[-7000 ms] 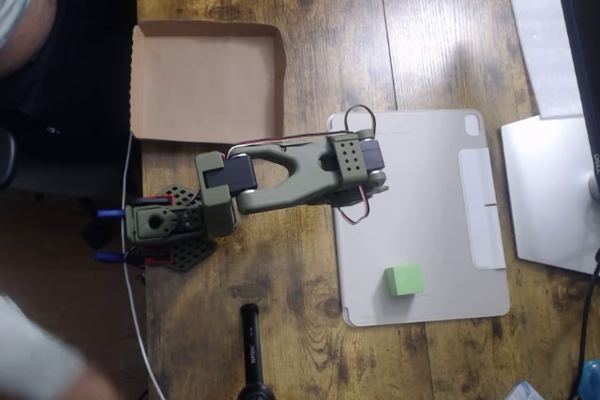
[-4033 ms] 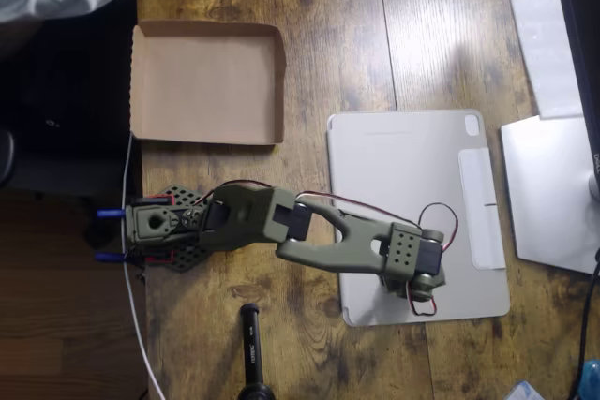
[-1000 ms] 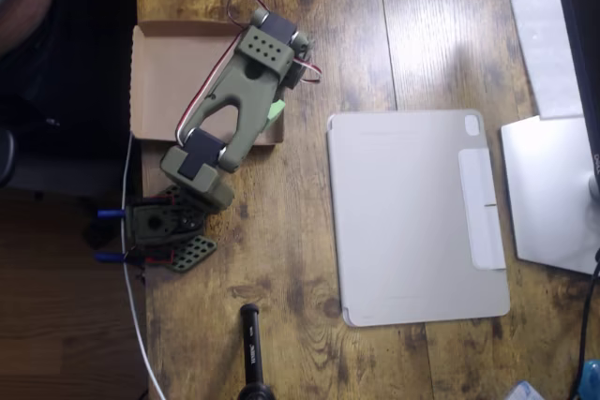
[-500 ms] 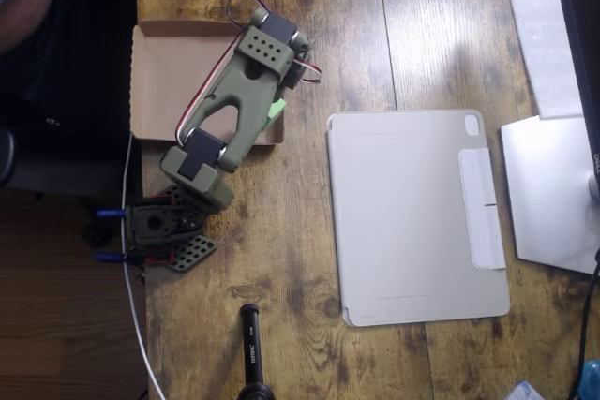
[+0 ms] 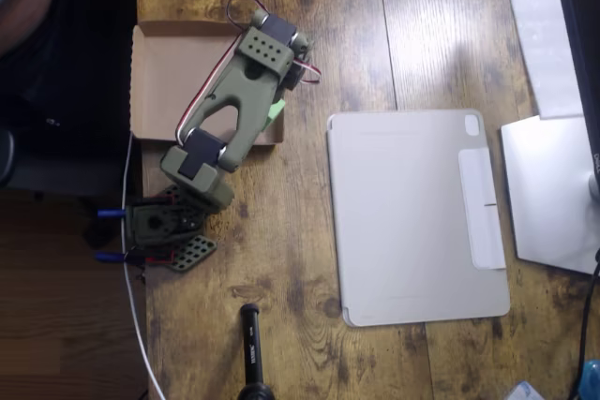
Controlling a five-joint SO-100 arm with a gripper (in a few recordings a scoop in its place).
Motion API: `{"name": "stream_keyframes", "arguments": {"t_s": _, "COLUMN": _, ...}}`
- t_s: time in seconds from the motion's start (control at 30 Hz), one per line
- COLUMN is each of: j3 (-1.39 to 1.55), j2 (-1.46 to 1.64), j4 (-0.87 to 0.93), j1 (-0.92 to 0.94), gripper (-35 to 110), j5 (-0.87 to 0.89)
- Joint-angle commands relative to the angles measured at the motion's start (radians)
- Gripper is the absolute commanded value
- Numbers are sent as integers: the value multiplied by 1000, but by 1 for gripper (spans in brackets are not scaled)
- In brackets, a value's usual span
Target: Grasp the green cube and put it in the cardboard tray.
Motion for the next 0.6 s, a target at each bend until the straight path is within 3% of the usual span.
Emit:
{"name": "stream_keyframes", "arguments": {"t_s": 0.0, "j3": 8, "j2": 41, "j4": 8, "j1": -8, "gripper": 18, "j5": -2}}
{"name": "stream_keyframes", "arguments": {"t_s": 0.57, "j3": 15, "j2": 41, "j4": 5, "j1": -8, "gripper": 18, "j5": -23}}
